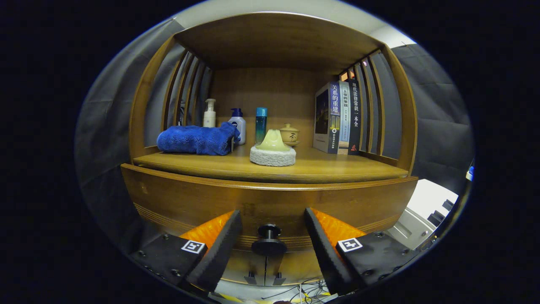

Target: Pull open the drawer, take out the items inside it, and place them on the countertop above the cabinet.

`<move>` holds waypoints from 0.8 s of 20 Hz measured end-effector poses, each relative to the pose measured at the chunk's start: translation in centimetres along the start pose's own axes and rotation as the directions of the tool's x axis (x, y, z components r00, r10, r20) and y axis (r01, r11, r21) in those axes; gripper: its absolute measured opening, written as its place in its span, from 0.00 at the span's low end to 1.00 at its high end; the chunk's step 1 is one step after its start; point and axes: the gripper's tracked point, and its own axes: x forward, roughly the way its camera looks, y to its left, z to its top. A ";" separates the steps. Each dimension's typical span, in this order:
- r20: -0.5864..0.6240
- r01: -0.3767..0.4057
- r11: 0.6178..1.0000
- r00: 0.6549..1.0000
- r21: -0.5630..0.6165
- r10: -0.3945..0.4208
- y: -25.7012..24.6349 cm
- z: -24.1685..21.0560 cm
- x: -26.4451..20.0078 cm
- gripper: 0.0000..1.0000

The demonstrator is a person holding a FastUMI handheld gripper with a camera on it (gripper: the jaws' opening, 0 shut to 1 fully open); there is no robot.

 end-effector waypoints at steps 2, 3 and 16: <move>0.000 0.003 1.000 1.000 -0.012 -0.003 0.1 0.0 0.7 0.99; -0.003 0.003 1.000 1.000 -0.012 -0.003 0.2 0.0 0.9 0.99; 0.152 -0.042 0.999 0.987 -0.031 0.046 2.4 6.1 -2.4 0.99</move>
